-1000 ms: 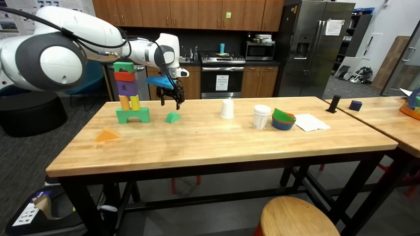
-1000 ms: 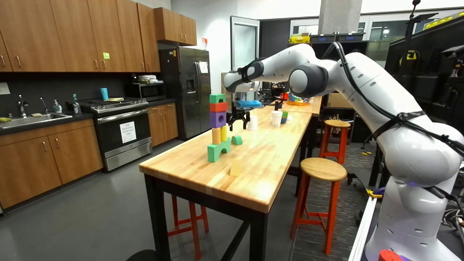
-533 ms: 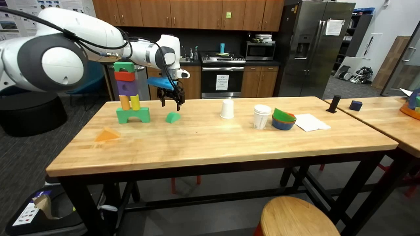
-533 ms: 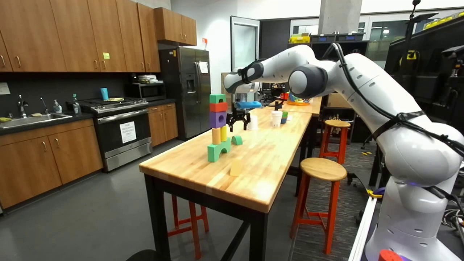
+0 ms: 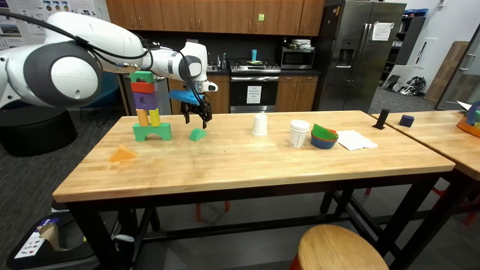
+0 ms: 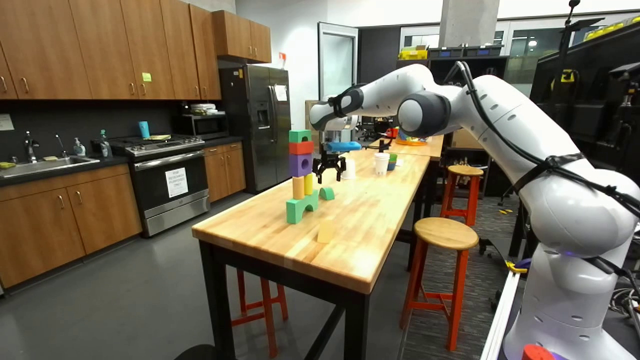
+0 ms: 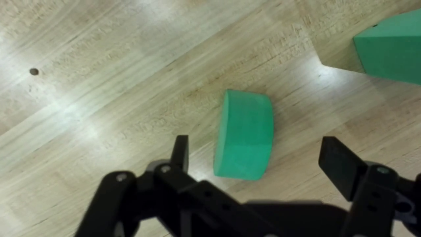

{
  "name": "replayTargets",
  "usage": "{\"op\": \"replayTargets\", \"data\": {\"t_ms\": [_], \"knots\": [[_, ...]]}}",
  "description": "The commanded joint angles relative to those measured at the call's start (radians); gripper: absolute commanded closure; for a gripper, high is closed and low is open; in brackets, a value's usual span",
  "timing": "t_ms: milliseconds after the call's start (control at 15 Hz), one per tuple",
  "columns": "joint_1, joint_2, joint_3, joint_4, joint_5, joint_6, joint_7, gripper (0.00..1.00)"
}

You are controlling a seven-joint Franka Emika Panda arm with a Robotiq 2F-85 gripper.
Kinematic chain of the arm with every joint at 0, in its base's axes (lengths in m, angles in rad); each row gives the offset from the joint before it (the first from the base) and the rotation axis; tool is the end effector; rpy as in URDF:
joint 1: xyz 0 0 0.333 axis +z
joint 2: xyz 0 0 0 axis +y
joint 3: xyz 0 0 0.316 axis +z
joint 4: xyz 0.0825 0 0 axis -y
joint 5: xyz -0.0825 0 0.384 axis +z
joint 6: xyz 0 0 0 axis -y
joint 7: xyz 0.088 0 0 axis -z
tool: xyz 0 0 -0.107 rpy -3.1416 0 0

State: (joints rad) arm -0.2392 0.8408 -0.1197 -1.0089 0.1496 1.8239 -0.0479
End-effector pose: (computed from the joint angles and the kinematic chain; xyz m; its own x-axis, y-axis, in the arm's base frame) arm 0.7333 -0.2280 0.3491 0.9519 -0.3058 -0.0188 -0.3064 -0.9503 -0.0558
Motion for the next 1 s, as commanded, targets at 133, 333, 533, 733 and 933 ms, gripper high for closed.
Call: {"op": "replayTargets", "data": {"t_ms": [133,333,533,733,933], "knots": [[-0.016,0.016,0.007,0.024,0.020,-0.023,0.007,0.00],[-0.014,0.017,0.008,0.018,0.017,-0.021,0.005,0.00],[-0.013,0.020,0.010,0.017,0.017,-0.023,0.004,0.00],[-0.014,0.023,0.013,0.018,0.017,-0.024,0.005,0.00],[-0.020,0.039,0.019,0.029,0.028,-0.031,0.008,0.00]]}}
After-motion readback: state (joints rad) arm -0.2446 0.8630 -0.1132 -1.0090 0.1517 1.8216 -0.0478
